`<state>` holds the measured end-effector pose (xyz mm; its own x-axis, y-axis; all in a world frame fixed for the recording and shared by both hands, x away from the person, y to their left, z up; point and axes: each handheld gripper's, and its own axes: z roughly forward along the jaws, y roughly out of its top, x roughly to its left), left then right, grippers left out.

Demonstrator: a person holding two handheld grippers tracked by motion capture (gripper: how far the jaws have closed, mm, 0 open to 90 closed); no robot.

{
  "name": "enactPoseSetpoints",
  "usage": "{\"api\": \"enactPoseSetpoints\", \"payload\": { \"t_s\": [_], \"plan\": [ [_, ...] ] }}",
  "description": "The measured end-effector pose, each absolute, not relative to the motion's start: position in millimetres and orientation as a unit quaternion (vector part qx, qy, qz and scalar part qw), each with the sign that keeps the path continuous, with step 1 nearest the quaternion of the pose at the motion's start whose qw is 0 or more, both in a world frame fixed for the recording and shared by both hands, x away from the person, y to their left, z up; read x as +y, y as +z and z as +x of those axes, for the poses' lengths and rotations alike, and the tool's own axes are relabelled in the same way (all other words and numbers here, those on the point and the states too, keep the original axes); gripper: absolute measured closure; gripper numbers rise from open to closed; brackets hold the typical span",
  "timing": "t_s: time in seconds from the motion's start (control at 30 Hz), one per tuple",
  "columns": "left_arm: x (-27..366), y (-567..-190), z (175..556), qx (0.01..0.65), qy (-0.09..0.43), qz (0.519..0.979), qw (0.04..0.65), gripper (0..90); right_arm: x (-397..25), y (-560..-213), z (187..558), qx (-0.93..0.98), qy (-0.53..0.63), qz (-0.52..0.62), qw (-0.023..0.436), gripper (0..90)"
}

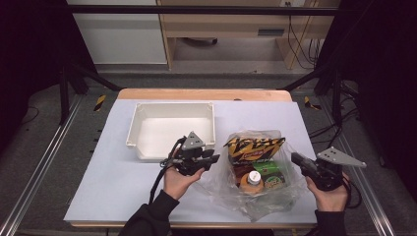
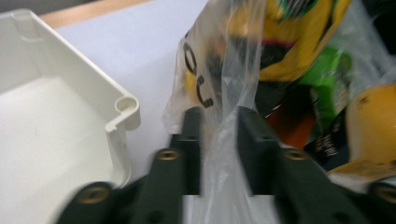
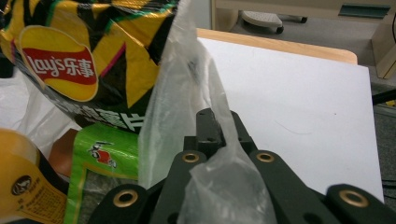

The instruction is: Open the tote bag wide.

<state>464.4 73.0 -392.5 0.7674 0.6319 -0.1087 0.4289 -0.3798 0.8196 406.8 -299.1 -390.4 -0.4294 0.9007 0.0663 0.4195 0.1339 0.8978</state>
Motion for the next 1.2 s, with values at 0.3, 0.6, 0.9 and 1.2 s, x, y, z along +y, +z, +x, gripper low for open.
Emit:
{"api": "enactPoseSetpoints", "payload": {
  "t_s": [0.3,0.6,0.9,1.2],
  "plan": [
    [70,-404,481,0.352,0.136,0.817,0.437,90.0,-312,-409,421,0.694,0.45,0.498,0.258,88.6],
    [63,-429,481,0.358,0.143,0.831,0.4,90.0,-319,-438,439,0.695,0.419,0.531,0.245,88.5],
    [49,-457,479,0.364,0.154,0.846,0.359,90.0,-317,-464,450,0.717,0.373,0.542,0.232,87.8],
    [43,-476,479,0.369,0.16,0.85,0.34,90.0,-314,-472,454,0.736,0.316,0.553,0.23,87.5]
  ]
}}
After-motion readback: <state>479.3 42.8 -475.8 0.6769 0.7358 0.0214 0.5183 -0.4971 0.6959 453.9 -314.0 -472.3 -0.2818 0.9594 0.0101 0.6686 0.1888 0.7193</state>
